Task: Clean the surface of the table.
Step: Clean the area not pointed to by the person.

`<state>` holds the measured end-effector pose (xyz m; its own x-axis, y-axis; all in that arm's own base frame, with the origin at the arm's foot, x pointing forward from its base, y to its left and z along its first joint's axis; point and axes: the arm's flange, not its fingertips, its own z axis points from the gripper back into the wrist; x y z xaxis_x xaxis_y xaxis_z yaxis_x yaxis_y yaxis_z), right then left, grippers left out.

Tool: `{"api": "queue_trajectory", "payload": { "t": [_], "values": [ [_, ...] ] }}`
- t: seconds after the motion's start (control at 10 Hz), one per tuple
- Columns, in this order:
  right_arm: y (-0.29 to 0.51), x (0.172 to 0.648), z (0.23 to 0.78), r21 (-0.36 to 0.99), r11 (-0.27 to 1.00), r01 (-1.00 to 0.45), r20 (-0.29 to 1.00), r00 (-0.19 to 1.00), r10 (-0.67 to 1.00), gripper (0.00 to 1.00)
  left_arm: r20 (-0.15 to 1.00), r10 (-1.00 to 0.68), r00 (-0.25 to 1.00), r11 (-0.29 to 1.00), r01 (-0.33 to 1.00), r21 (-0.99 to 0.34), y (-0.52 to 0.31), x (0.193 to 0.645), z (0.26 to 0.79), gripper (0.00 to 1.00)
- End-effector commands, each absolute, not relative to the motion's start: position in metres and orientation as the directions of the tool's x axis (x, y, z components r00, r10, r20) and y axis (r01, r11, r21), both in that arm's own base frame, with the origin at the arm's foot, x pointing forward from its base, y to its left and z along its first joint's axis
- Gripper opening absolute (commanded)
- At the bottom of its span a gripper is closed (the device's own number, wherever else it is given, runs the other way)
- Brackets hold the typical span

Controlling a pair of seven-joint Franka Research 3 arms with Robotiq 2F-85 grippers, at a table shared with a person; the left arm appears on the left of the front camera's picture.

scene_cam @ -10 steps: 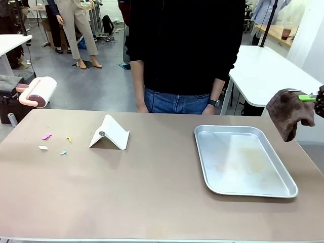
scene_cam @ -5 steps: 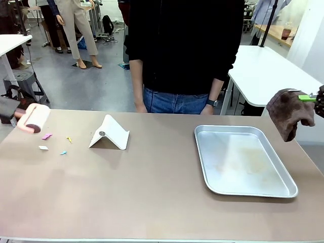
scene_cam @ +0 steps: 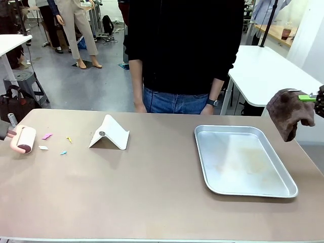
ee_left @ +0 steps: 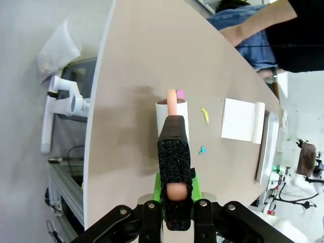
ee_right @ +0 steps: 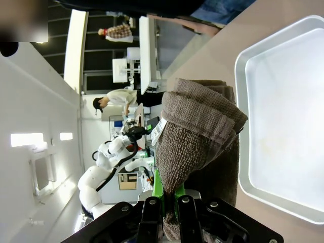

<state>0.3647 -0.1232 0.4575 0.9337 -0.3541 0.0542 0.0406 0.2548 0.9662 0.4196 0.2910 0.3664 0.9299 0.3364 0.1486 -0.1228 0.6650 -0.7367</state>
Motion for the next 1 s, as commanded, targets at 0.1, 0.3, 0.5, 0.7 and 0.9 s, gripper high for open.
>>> {"api": "queue_trajectory", "payload": {
  "t": [0.1,0.3,0.5,0.7,0.9],
  "values": [
    [-0.123,0.363,0.462,0.967,0.253,0.036,0.058,0.933,-0.355,0.09,0.115,0.382,0.917,0.642,-0.173,-0.747,0.288,0.431,0.363,0.22],
    [-0.123,0.363,0.462,0.967,0.253,0.036,0.058,0.933,-0.355,0.09,0.093,0.395,0.914,0.638,-0.2,-0.744,0.291,0.437,0.355,0.22],
    [-0.123,0.363,0.462,0.967,0.253,0.036,0.058,0.933,-0.355,0.09,0.053,0.398,0.916,0.633,-0.232,-0.739,0.291,0.439,0.346,0.22],
    [-0.123,0.363,0.462,0.967,0.253,0.036,0.058,0.933,-0.355,0.09,0.034,0.4,0.916,0.639,-0.252,-0.727,0.291,0.442,0.341,0.22],
    [-0.123,0.363,0.462,0.967,0.253,0.036,0.058,0.933,-0.355,0.09,0.027,0.386,0.922,0.653,-0.253,-0.714,0.285,0.441,0.337,0.22]
  ]
}}
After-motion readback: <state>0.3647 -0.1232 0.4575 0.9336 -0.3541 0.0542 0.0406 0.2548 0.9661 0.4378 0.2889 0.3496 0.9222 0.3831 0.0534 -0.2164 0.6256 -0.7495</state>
